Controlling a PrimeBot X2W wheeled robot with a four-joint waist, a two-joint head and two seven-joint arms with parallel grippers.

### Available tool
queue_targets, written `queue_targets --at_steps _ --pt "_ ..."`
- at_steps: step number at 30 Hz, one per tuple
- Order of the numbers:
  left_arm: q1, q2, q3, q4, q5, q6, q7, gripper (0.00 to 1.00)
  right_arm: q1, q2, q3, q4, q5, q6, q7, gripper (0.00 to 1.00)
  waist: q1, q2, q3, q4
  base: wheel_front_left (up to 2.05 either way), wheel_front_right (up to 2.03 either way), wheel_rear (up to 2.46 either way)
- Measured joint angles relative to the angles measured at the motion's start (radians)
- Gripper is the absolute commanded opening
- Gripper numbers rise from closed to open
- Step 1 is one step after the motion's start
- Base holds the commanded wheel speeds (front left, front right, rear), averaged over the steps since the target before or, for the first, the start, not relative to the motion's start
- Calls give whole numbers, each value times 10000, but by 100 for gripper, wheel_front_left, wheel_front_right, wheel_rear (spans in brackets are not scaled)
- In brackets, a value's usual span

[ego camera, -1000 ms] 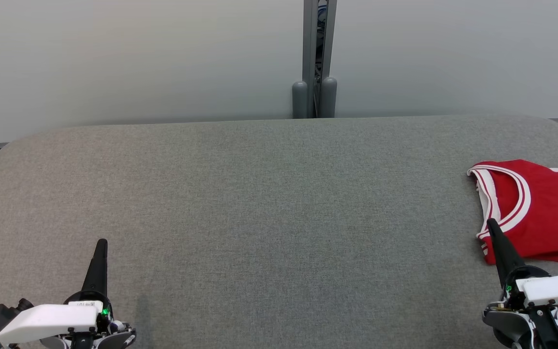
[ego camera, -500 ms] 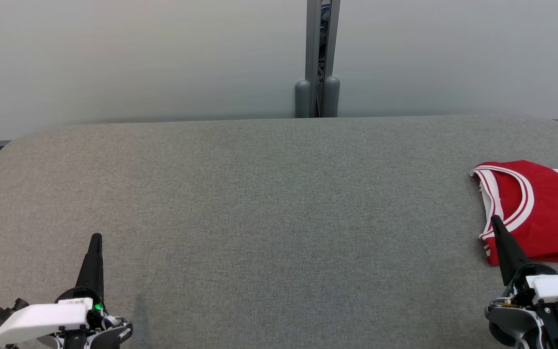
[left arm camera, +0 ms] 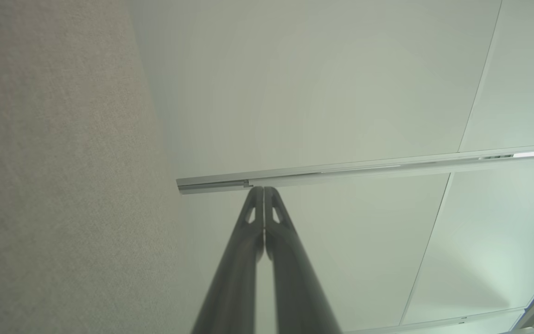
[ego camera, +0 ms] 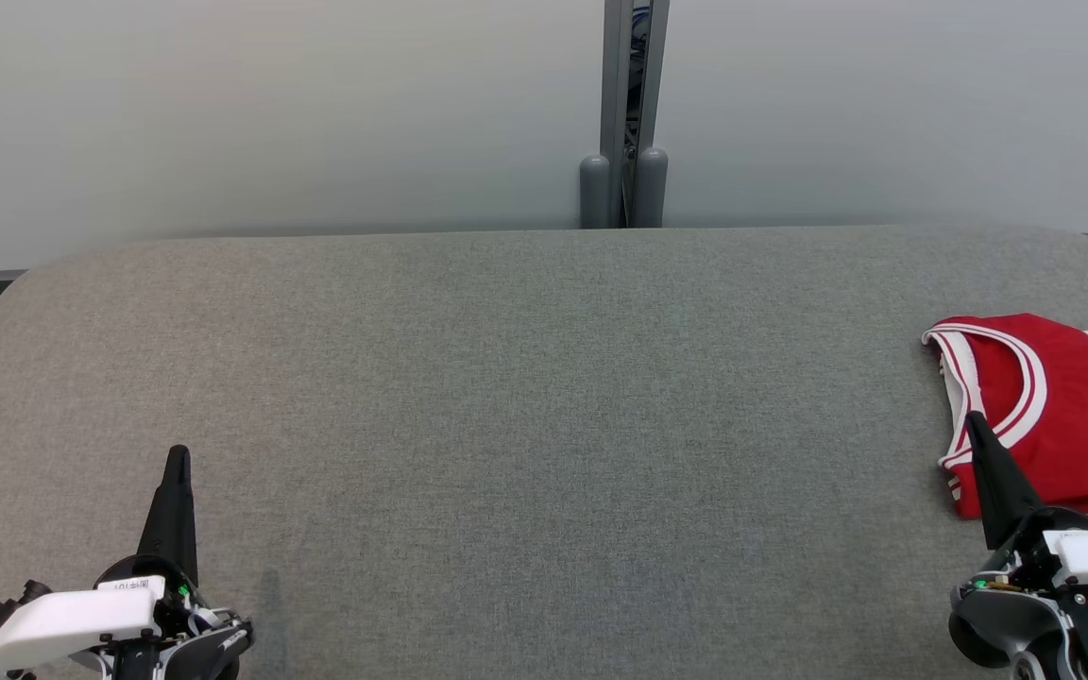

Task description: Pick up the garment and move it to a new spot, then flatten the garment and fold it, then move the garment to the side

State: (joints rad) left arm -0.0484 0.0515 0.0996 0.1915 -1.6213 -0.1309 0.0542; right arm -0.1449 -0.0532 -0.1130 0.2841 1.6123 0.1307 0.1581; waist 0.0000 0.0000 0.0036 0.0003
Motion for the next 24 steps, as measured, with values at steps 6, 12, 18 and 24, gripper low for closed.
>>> queue_targets --at_steps 6,12,18,24 --pt "0 -6 6 2 0 -2 27 0 1 2 -8 2 2 0 2 0 0 0 0 0 0 0 0" --pt "0 -10 10 2 0 -2 27 0 1 2 -15 2 0 0 13 0 0 0 0 0 0 0 0" --pt "0 -12 13 2 0 -2 29 0 1 4 -23 2 0 0 15 0 1 0 0 0 0 0 0" --pt "0 -13 17 2 2 -2 29 0 1 6 -31 2 -2 0 21 0 0 0 0 0 0 0 0"
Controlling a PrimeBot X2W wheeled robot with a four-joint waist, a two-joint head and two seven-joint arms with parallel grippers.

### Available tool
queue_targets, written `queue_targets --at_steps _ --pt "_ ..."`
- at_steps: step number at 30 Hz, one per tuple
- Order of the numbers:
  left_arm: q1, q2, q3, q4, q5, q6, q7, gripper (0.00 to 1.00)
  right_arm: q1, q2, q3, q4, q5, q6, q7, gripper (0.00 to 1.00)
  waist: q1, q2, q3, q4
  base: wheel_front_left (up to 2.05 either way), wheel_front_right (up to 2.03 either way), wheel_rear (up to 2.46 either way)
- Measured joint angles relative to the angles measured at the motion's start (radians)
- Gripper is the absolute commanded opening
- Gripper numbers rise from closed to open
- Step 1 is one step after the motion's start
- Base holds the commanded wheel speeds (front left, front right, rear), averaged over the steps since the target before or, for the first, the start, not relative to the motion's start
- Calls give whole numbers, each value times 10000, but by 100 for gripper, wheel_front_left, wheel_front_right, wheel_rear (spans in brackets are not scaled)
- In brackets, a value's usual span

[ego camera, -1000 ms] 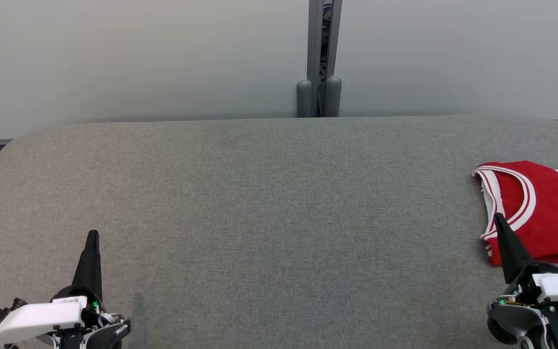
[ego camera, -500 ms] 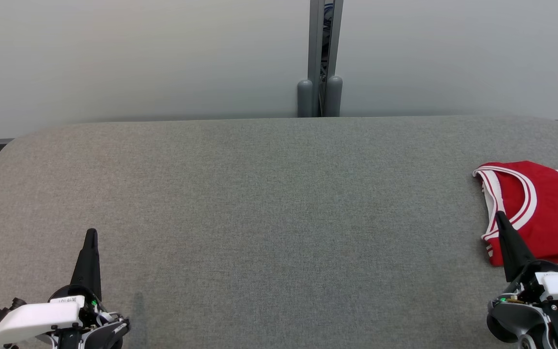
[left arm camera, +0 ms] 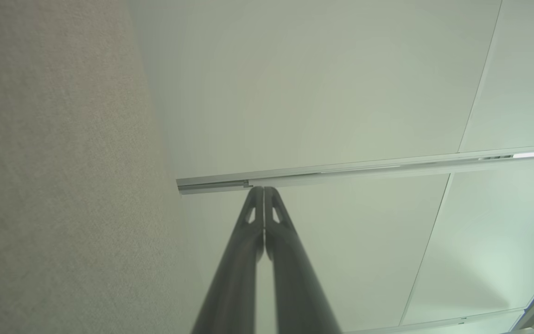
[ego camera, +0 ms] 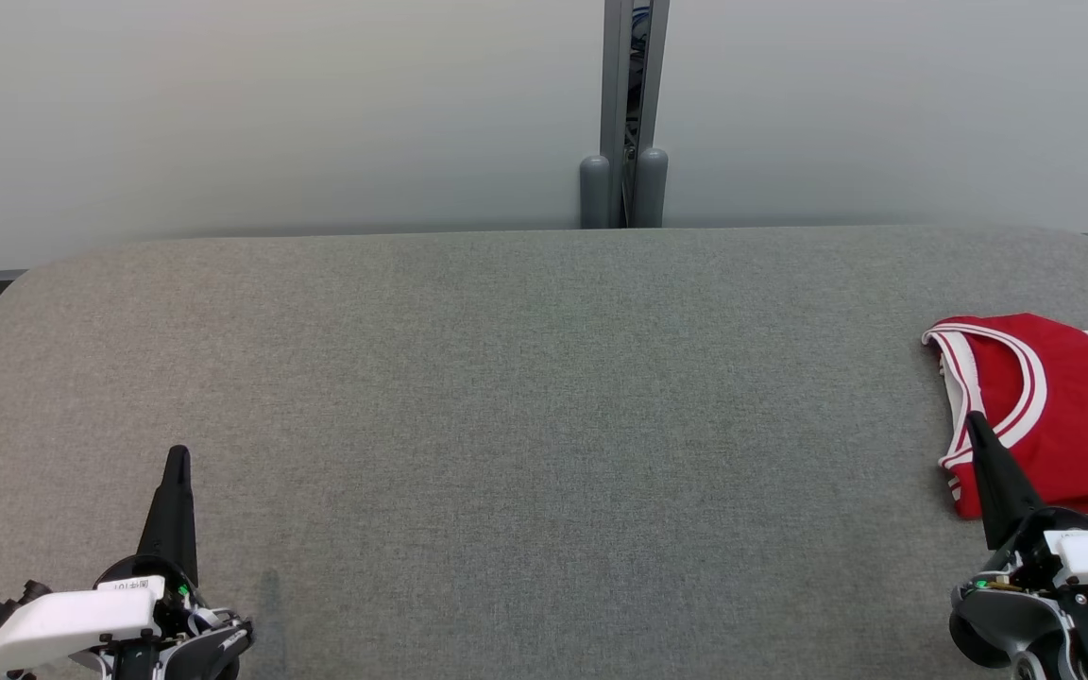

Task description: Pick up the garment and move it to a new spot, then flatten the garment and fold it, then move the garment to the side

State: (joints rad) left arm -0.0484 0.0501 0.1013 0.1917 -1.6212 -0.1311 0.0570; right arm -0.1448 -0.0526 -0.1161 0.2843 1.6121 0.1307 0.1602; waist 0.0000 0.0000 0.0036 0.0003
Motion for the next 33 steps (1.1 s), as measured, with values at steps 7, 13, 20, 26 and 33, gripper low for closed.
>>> queue_targets --at_steps 7,13,20,26,33 --pt "0 -4 4 0 0 0 2 0 0 4 -8 0 -4 0 21 0 0 0 0 0 0 0 0" --pt "0 -6 8 0 0 0 12 0 0 6 -12 0 -4 0 23 0 0 0 0 0 0 0 0" --pt "0 -10 10 0 0 0 12 0 0 8 -17 0 -6 0 25 0 0 0 0 0 0 0 0" --pt "0 -12 12 0 0 0 12 0 0 12 -23 0 -6 0 25 0 0 0 0 0 0 0 0" --pt "0 -13 15 0 0 0 13 0 0 13 -27 0 -8 0 38 0 0 0 0 0 0 0 0"
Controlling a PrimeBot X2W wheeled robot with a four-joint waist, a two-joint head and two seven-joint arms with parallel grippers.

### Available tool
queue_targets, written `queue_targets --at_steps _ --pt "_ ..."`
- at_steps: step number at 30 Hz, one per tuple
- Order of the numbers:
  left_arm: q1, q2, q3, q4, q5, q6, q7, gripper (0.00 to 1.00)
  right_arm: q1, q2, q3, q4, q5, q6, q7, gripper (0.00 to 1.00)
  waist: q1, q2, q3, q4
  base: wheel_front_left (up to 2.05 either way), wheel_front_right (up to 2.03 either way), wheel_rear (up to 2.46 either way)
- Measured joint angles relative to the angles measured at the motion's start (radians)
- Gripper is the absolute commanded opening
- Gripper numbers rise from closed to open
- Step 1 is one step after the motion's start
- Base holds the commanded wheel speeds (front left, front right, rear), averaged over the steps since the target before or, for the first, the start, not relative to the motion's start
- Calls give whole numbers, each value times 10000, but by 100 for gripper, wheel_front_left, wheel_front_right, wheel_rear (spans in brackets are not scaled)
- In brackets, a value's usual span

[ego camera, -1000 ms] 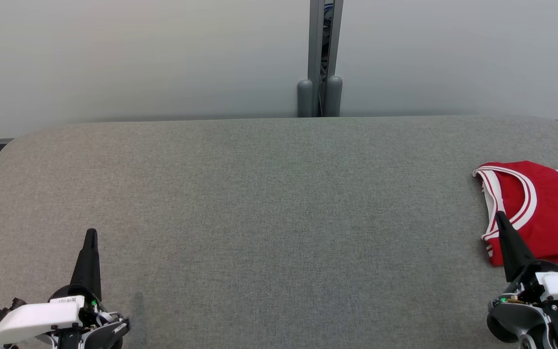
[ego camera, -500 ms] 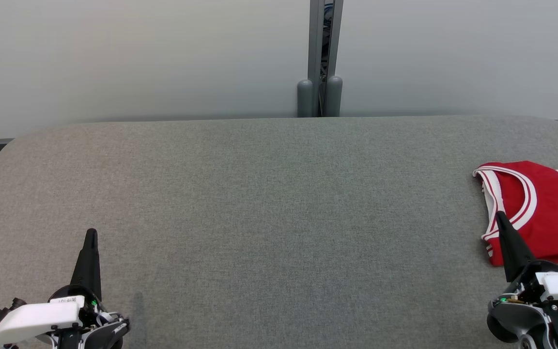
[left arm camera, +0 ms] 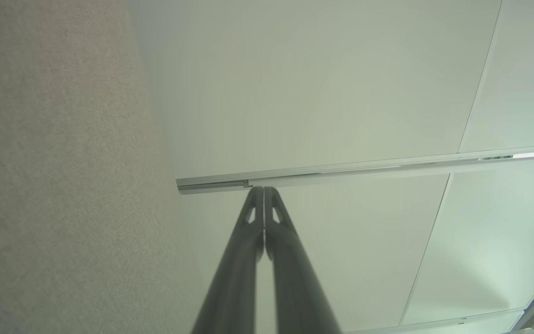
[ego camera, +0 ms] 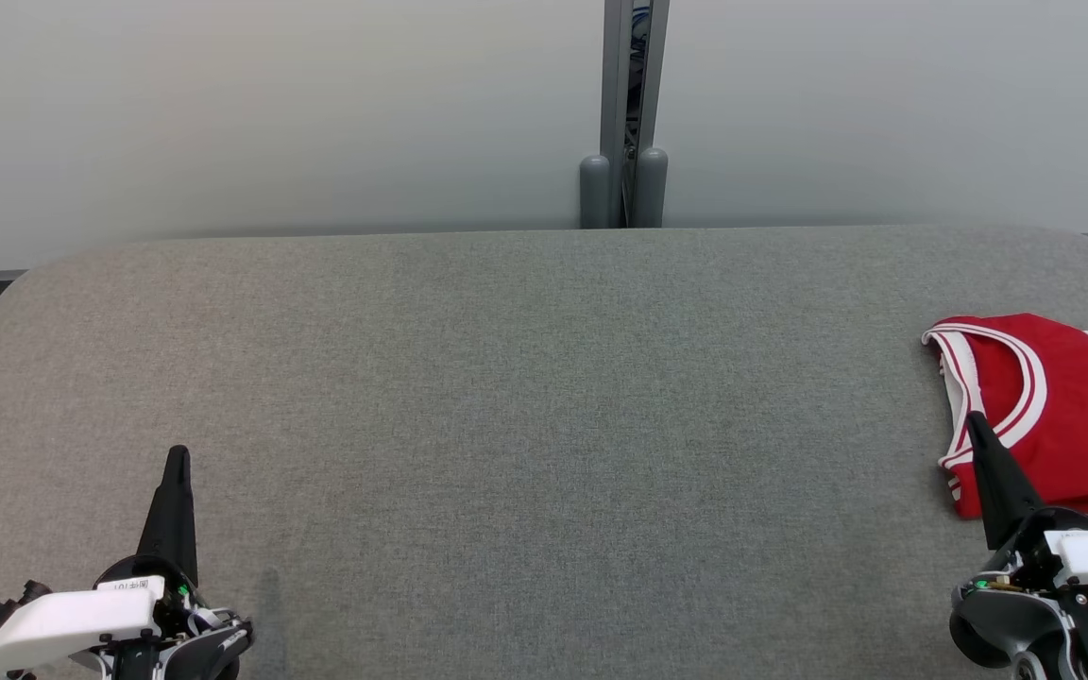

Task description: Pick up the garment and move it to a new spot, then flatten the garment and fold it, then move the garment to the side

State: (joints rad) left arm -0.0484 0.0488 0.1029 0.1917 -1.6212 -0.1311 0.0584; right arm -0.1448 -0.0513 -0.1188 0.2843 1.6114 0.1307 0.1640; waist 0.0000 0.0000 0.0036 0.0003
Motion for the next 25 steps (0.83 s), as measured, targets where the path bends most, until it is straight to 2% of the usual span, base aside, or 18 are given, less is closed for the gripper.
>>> queue_targets --at_steps 25 --pt "0 -4 8 0 2 0 0 0 0 8 -10 2 -8 0 4 0 0 0 0 0 0 0 0"
